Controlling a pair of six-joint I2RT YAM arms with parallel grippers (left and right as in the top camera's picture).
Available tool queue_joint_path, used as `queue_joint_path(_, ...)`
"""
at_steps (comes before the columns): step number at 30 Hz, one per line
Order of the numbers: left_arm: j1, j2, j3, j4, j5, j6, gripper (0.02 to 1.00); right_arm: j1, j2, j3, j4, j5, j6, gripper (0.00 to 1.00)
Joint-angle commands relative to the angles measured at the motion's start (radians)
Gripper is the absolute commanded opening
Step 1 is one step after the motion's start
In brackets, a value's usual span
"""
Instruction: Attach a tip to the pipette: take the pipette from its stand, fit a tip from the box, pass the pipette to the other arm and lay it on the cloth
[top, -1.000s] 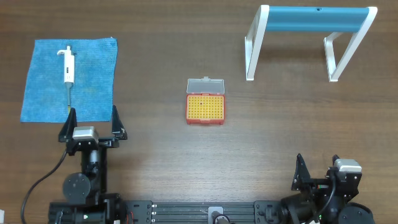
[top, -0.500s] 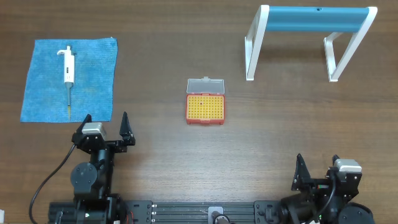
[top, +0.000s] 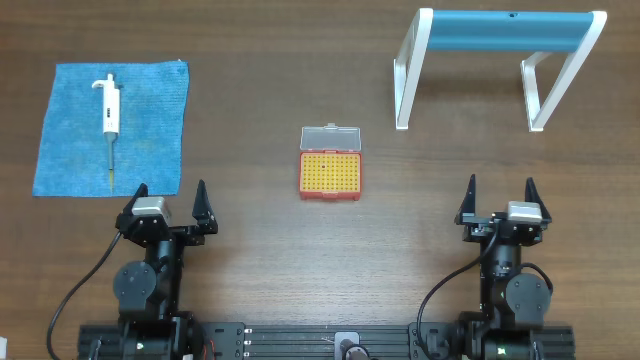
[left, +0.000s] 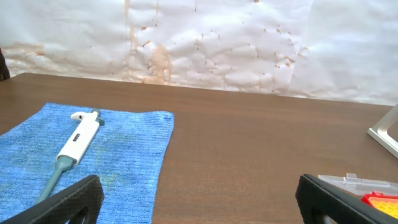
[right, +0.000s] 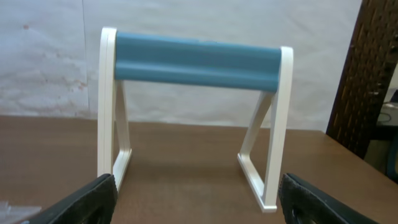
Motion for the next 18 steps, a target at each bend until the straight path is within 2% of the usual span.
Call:
queue_joint_path(1, -0.005, -0.006, -0.002, -0.006, 0.006, -0.008, 0.998, -0.003, -0.012, -0.059, 0.03, -0.025, -0.018, 0.842)
queue_joint_path(4, -0.005, -0.006, -0.002, -0.006, 0.006, -0.008, 0.998, -0.003, -0.011, -0.059, -0.085, -0.051, -0.007, 0.842)
queue_joint_path(18, -0.005, -0.006, -0.002, -0.006, 0.006, -0.008, 0.998, -0.003, -0.012, -0.059, -0.087, -0.058, -0.002, 0.842)
